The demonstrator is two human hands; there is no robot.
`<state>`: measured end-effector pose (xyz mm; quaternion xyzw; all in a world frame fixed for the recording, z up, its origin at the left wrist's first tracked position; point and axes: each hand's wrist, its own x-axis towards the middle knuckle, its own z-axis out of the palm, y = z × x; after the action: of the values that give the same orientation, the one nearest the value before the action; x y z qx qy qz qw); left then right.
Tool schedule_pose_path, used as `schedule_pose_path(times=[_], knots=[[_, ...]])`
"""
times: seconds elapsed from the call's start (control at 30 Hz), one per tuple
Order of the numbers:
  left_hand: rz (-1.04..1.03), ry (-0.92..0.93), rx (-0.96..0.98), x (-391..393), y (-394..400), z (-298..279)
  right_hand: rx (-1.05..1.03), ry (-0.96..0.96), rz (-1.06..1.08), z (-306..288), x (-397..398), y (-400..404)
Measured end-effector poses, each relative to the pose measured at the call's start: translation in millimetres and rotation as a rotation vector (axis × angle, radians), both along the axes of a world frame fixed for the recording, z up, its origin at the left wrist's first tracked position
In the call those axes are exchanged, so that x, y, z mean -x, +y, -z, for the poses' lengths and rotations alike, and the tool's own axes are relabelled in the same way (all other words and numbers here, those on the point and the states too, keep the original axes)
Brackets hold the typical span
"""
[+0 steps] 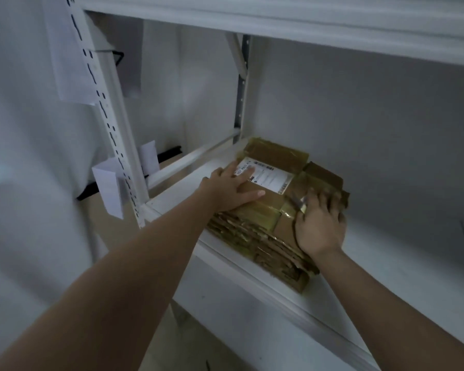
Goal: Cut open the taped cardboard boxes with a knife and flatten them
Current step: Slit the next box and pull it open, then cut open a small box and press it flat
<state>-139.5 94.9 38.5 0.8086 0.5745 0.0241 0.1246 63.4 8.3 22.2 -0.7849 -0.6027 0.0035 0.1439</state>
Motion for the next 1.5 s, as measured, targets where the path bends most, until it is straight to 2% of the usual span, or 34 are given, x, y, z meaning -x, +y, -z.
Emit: schedule_pose_path(times=[0.23,0.37,0.53,0.63,0.7,0.87,0.97,1.1,1.33,1.5], knots=[[-0.029,-0.055,-0.073,1.9,0.1,18.9,-0.080,0.036,0.002,15.2,3.5,0.5],[-0.032,-0.040,-0.061,-1.0,-5.4,11.1,-0.112,0.097,-0.031,16.8,-0.7,-2.0],[-0.057,0.062,-0.059,-9.4,-10.3,-8.9,-0.023,0.330,-0.103,2.6,-13.5,0.5],[-0.029,0.160,-0.207,-20.1,-18.6,-25.1,-0.039,0.530,-0.145,-16.3,-20.1,-5.9],[0.014,0.126,-0.301,-27.0,-26.0,-36.1,-0.139,0.594,-0.118,-26.1,-24.7,-13.5],[0.013,-0.073,-0.243,-39.2,-37.7,-57.3,-0.333,0.541,-0.010,-31.5,-41.1,-36.3],[-0.003,-0.102,-0.270,-48.1,-45.6,-72.8,-0.340,0.503,0.043,-33.9,-60.7,-54.7],[-0.022,-0.039,-0.407,-69.8,-59.7,-89.8,-0.345,0.469,0.091,-36.7,-91.0,-79.3],[0.206,-0.037,-0.492,-160.9,-118.0,-85.8,-0.327,0.429,0.144,-41.0,-149.6,-125.6],[0.343,-0.066,-0.473,-257.1,-167.6,-77.9,-0.329,0.367,0.130,-39.0,-221.3,-176.2]])
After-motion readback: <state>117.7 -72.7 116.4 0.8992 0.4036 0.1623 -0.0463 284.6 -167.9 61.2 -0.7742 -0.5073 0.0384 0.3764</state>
